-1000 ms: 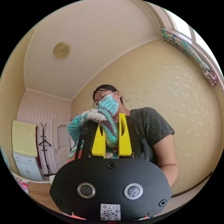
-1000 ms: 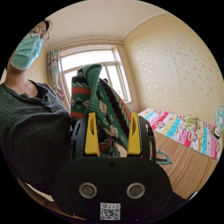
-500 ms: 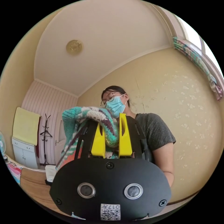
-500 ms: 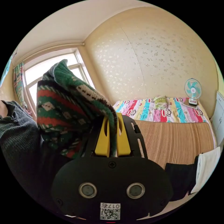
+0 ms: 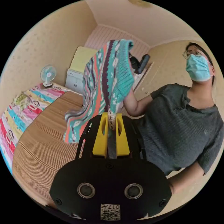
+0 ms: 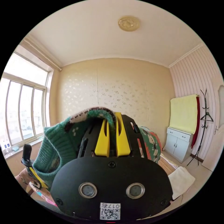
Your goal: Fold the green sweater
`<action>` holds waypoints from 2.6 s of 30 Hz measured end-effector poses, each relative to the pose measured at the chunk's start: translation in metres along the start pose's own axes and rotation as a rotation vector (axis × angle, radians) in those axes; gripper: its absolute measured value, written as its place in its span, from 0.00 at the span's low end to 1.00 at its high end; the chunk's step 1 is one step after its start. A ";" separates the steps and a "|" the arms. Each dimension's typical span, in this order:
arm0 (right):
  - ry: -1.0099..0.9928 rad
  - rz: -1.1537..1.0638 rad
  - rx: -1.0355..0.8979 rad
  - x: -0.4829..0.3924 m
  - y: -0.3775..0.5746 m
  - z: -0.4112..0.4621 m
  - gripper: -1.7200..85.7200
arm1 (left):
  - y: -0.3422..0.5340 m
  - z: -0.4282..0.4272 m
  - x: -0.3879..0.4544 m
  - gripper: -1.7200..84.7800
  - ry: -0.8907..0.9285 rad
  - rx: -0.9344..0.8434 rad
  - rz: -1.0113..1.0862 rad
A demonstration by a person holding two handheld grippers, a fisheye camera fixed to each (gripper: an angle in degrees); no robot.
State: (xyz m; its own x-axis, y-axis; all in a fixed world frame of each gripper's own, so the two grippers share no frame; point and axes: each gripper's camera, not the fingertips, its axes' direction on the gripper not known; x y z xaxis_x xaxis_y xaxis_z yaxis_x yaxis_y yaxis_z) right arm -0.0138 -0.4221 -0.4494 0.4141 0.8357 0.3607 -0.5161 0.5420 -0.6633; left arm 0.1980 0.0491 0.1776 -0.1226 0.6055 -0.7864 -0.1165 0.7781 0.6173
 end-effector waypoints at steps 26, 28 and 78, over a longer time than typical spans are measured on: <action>0.432 -0.491 -0.164 -0.157 0.046 0.057 0.08 | -0.113 0.144 -0.010 0.08 -0.390 0.021 -0.282; 0.482 -0.568 -0.136 -0.165 0.052 0.064 0.08 | -0.111 0.116 -0.017 0.07 -0.360 0.099 -0.339; -0.137 -0.006 -1.746 0.331 0.463 0.592 0.16 | 0.148 -0.197 -0.354 0.16 -0.449 -0.162 -1.326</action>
State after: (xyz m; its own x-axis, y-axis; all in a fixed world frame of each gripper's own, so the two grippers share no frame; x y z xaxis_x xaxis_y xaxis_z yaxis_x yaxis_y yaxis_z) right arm -0.5594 0.1580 -0.2483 0.3044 0.8848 0.3527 0.8635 -0.1000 -0.4944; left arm 0.0303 -0.0827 0.5521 0.4829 -0.5269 -0.6994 -0.0099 0.7954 -0.6060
